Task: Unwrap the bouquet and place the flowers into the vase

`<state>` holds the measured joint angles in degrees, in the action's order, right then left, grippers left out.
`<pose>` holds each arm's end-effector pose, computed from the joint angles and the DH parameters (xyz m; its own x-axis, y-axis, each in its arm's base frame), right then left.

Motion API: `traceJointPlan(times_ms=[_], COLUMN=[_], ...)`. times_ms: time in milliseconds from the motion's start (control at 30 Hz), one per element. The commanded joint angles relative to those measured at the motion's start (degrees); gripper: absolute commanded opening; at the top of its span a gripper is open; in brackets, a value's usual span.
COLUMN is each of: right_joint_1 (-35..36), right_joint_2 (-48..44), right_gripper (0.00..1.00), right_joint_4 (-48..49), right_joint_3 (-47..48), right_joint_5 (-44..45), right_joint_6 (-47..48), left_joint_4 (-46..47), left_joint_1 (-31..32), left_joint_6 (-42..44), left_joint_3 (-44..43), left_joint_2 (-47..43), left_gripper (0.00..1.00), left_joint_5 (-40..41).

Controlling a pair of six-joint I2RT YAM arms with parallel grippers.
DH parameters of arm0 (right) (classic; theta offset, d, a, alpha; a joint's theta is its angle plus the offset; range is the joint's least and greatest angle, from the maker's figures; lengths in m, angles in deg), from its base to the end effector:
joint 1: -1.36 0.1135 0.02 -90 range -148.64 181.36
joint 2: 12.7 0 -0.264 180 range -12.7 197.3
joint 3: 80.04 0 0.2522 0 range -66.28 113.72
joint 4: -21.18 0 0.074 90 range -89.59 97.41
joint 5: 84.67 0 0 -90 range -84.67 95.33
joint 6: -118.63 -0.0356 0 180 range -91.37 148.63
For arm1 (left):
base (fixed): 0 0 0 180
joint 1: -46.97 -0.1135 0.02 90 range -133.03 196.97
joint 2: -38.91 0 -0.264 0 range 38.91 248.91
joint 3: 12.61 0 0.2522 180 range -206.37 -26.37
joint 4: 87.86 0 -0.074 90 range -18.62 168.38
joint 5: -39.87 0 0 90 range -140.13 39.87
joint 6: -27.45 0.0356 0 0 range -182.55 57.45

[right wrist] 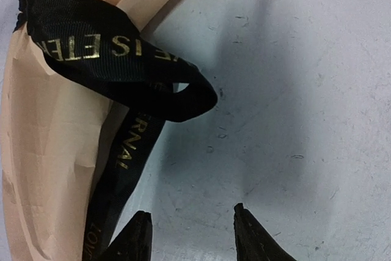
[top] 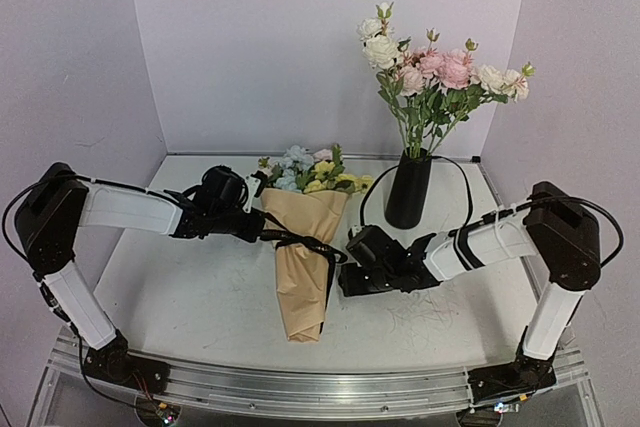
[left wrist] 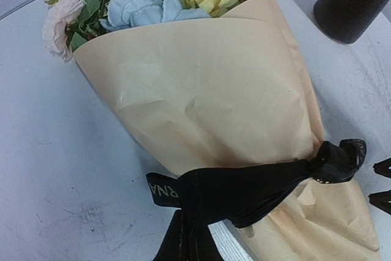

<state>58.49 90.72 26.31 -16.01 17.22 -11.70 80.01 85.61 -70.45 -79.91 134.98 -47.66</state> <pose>0.2049 0.3035 0.1490 -0.7050 0.0758 -0.7051 -0.3584 0.8199 0.4465 0.2757 -0.2185 0.1829 -0.5888 0.2949 -0.7526 0.5224 0.8493 -0.0759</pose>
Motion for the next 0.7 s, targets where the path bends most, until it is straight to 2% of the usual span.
traceJointPlan(times_ms=[0,367,667], right_joint_1=[-0.19,-0.23,0.11], right_joint_2=[1.05,5.76,7.6], right_gripper=[0.48,0.49,0.52], right_joint_4=[-0.58,-1.84,-6.26], right_joint_3=[3.21,8.57,11.61], right_joint_5=[-1.14,-1.89,0.47], right_joint_6=[-0.5,-0.3,-0.19], left_joint_4=[-0.34,-1.02,-1.29], left_joint_1=[0.02,0.03,-0.06], left_joint_6=[-2.25,-5.12,-7.71], left_joint_3=[-2.14,-6.01,-8.86], left_joint_2=[-4.01,-5.87,-6.69], left_gripper=[0.0,0.0,0.0], left_joint_5=[-2.27,-9.73,-10.32])
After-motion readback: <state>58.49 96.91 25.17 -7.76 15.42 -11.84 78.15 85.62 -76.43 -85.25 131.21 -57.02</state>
